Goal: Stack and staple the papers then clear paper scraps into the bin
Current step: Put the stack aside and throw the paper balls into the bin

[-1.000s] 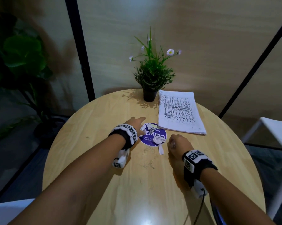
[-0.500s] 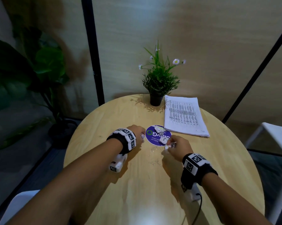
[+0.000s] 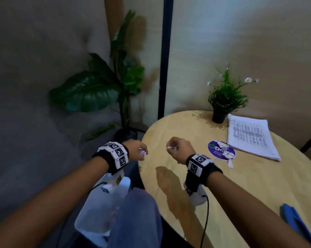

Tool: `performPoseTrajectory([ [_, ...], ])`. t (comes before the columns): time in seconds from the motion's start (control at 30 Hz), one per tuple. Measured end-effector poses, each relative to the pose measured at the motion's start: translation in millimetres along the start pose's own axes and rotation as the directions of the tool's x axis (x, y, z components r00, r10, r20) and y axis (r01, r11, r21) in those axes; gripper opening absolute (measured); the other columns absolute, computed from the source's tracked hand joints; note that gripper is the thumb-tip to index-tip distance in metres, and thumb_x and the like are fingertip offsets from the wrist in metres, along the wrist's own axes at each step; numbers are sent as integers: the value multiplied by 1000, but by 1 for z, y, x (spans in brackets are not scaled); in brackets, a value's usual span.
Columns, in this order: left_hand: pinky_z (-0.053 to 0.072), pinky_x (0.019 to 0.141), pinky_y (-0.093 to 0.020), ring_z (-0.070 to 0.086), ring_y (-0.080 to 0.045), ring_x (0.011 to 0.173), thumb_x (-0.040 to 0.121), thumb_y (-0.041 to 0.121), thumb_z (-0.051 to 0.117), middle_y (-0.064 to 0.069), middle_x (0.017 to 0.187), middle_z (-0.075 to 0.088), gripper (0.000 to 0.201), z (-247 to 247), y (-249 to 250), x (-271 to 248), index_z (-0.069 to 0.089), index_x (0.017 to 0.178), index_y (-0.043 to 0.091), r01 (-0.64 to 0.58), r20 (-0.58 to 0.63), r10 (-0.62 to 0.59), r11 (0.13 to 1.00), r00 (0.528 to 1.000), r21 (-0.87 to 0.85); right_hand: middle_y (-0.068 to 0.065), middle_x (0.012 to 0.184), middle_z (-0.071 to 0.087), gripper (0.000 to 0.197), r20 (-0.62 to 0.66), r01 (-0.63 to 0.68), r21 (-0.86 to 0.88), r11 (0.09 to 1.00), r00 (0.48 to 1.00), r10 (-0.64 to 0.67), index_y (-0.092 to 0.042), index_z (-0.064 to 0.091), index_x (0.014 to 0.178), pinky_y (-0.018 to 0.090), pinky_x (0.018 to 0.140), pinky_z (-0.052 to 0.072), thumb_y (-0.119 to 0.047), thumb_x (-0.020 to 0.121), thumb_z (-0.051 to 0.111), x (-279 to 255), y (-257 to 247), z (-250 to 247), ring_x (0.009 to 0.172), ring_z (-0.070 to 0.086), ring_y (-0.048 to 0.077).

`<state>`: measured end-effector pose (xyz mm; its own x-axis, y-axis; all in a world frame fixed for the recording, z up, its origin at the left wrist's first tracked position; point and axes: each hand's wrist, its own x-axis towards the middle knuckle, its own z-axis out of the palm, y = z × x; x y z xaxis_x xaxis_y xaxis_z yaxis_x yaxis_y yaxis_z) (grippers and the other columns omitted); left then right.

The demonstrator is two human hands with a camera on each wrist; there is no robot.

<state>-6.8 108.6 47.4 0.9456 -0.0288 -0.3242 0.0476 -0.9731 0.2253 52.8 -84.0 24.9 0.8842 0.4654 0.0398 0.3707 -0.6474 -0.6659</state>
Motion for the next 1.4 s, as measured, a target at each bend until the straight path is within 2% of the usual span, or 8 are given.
performPoseTrajectory([
  [0.23,45,87,-29,59,-25,110,86,29,62,-9,123,61,38,43,-91,-64,57,123,20,200,-1,-201,971,979,-132,8,103,68,13,265,209,-135,969,950,-168,-11,67,97,26,65,42,-17,88,59,17,-78,61,81,57,21],
  [0.57,42,96,-28,58,-22,115,88,32,61,-6,120,66,38,91,-137,-85,61,125,24,231,97,-213,939,972,-256,4,102,72,13,553,330,-262,907,821,-139,-15,74,91,24,74,44,-18,80,68,48,-119,135,98,65,19],
  [0.73,49,85,-25,64,-24,106,91,23,58,-4,128,60,36,113,-146,-81,59,127,25,270,92,-254,895,963,-354,4,103,72,19,636,353,-269,896,764,-110,-18,75,95,22,71,41,-19,77,74,51,-123,165,97,65,19],
  [0.9,44,70,-21,64,-30,106,96,18,46,-12,130,57,40,129,-156,-76,51,134,25,331,83,-325,859,942,-391,4,118,63,48,726,391,-346,853,687,-20,-21,61,122,28,81,48,-17,75,75,52,-123,183,108,61,24],
  [1.07,40,44,-18,63,-31,74,94,16,43,-17,104,65,25,134,-157,-75,61,109,9,348,2,-387,827,922,-441,11,108,69,46,740,352,-350,868,672,26,-18,61,120,25,65,49,-13,76,73,56,-123,188,82,66,21],
  [1.23,54,49,-34,63,-34,82,84,9,50,-6,100,47,26,136,-157,-72,52,110,10,343,-32,-427,766,904,-544,10,106,71,53,770,362,-331,872,638,28,-20,54,130,16,46,44,-22,80,73,57,-122,193,55,57,9],
  [1.3,58,55,-42,62,-36,86,81,8,53,-3,103,38,30,136,-155,-73,48,111,11,352,-16,-442,735,897,-579,3,112,66,61,780,390,-311,867,625,-2,-19,50,134,16,50,47,-31,79,74,56,-123,194,60,60,12],
  [1.4,60,63,-44,64,-37,85,78,7,63,-8,112,34,40,138,-155,-71,45,113,12,357,-5,-454,710,891,-607,3,127,59,61,755,396,-302,867,655,-36,-19,53,131,26,78,51,-39,77,74,54,-124,193,100,65,23],
])
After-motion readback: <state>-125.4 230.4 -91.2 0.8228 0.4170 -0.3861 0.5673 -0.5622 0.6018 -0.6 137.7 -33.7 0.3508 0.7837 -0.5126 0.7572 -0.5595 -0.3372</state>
